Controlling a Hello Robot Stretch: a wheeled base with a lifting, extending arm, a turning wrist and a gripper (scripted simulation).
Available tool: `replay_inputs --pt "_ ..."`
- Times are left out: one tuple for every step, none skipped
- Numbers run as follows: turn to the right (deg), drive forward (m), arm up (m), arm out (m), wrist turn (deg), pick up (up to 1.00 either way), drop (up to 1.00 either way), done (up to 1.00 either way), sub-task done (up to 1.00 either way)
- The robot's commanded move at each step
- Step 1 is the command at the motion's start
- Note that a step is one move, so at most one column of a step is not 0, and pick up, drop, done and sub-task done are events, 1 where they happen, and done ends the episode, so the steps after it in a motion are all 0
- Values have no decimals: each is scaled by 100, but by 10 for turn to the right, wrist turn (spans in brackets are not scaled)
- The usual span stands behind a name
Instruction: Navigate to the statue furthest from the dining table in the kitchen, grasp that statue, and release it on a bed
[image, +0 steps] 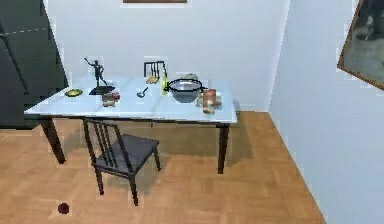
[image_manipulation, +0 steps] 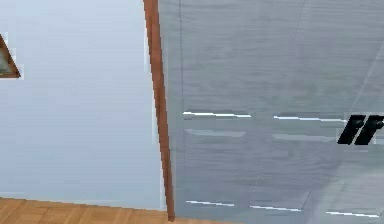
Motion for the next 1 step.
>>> replay_inputs --pt "-30 0 0 0 0 0 0 0 0"
